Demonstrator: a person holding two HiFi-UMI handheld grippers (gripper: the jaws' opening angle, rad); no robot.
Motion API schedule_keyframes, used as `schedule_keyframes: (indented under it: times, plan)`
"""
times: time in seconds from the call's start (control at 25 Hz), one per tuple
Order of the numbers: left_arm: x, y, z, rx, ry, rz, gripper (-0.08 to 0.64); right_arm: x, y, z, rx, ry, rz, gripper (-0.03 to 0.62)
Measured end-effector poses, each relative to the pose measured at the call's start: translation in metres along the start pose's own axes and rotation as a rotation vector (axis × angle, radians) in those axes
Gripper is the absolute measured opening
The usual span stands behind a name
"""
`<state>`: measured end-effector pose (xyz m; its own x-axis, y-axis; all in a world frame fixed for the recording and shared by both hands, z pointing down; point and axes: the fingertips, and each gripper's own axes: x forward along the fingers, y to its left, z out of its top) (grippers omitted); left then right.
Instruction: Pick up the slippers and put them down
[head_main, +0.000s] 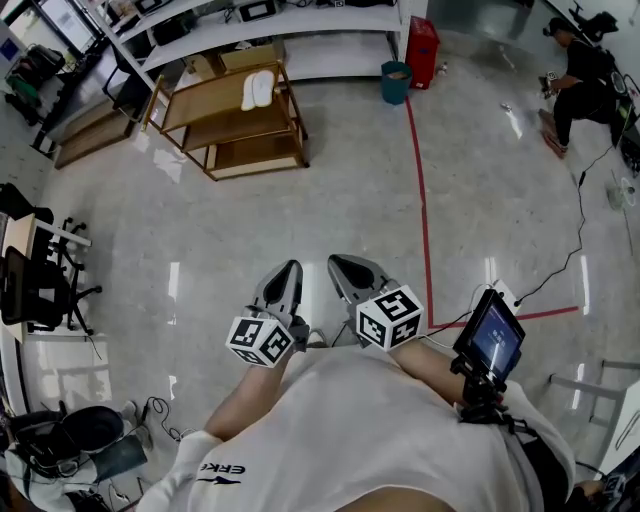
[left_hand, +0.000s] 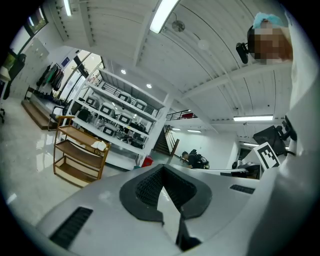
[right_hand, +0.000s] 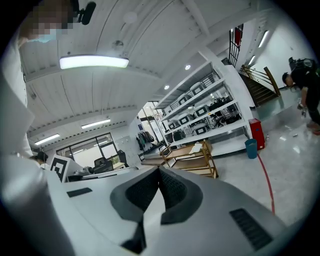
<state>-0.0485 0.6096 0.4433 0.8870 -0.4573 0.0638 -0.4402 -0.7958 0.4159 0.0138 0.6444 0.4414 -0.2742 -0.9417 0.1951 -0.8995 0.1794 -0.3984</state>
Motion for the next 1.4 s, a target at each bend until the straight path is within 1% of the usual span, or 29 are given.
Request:
schedule_keyframes:
  times: [0.28,0.6,0.8,1.08,1.4]
  plan:
    - [0.006,-0.009,-0.011,-0.010,-0.003,0.051,0.004,-0.007,-0.016,-0.003,0.029,0.015,0.030,0.003]
    - [0.019,0.013,0.002,-0.010,-0.035,0.070,0.004,0.019,-0.025,0.002,0.031,0.017,0.037,0.003]
    - [0.037,0.048,0.019,-0.025,-0.052,0.063,0.004,0.058,-0.032,0.014,0.010,0.023,0.023,0.003]
    - [0.059,0.107,0.059,-0.039,-0.084,0.029,0.003,0.122,-0.033,0.041,-0.020,0.014,-0.016,0.003]
    - [0.060,0.181,0.091,-0.058,-0.085,-0.017,0.003,0.204,-0.014,0.046,-0.037,0.018,-0.043,0.003]
